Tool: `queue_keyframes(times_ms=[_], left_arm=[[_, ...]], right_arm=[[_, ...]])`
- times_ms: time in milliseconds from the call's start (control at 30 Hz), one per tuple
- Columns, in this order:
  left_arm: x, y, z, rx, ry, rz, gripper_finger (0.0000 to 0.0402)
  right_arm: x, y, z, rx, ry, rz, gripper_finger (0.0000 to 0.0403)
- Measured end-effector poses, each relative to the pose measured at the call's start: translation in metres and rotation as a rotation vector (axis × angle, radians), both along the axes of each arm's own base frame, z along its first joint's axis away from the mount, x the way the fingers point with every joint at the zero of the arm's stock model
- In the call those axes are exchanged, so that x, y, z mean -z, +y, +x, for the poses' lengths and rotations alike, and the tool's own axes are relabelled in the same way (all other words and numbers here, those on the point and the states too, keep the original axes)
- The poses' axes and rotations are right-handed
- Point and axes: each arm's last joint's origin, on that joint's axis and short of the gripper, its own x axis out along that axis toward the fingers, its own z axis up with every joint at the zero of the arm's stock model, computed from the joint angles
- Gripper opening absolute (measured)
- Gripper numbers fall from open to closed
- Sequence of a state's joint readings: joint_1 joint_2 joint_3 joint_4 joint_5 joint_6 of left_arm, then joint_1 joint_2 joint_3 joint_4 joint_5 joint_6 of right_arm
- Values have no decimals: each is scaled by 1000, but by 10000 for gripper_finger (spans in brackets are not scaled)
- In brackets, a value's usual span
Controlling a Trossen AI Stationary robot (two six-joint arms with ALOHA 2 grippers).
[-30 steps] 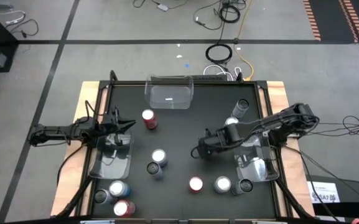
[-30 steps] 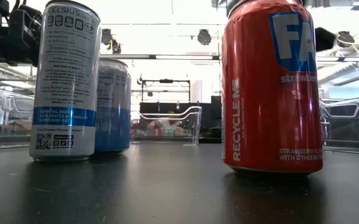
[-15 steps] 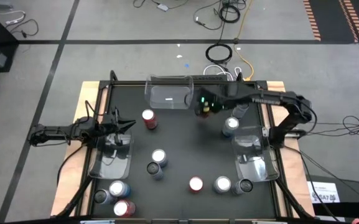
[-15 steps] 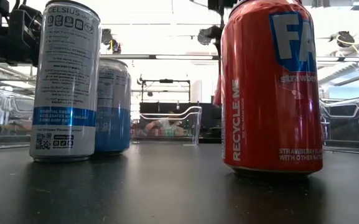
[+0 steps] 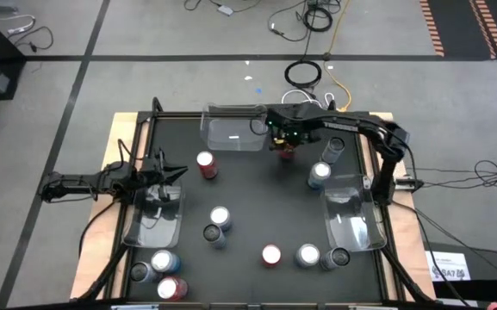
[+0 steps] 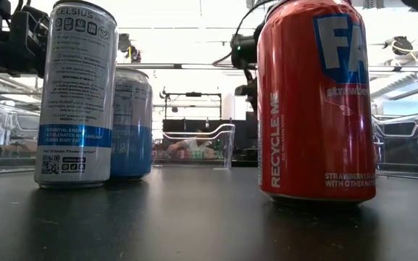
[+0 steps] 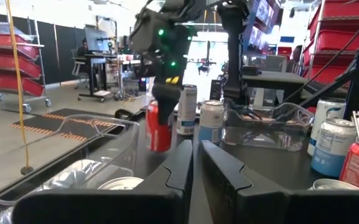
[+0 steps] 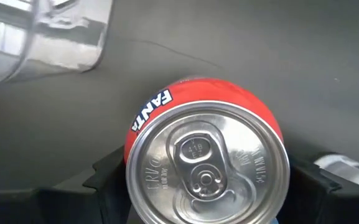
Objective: Sort soda cans
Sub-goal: Move the red soda can to the top center of the table, then adjust the right transparent bin to the middle right of the table
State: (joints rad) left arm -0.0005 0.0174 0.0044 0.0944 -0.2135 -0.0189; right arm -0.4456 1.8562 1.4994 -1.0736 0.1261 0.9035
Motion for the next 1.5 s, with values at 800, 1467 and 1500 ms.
queue_keyframes(times_ms=[800,1467,1500], left_arm=[[0,0,0,0,-3,-2,42],[-1,-1,0,73,-112,-530,42],[-1,-1,0,74,-114,-541,42]], right_arm=[[-10,14,1,-34,-4,-37,358],[-118,103,-63,-35,-231,-209,359],[-119,108,-67,-36,-216,-208,359]])
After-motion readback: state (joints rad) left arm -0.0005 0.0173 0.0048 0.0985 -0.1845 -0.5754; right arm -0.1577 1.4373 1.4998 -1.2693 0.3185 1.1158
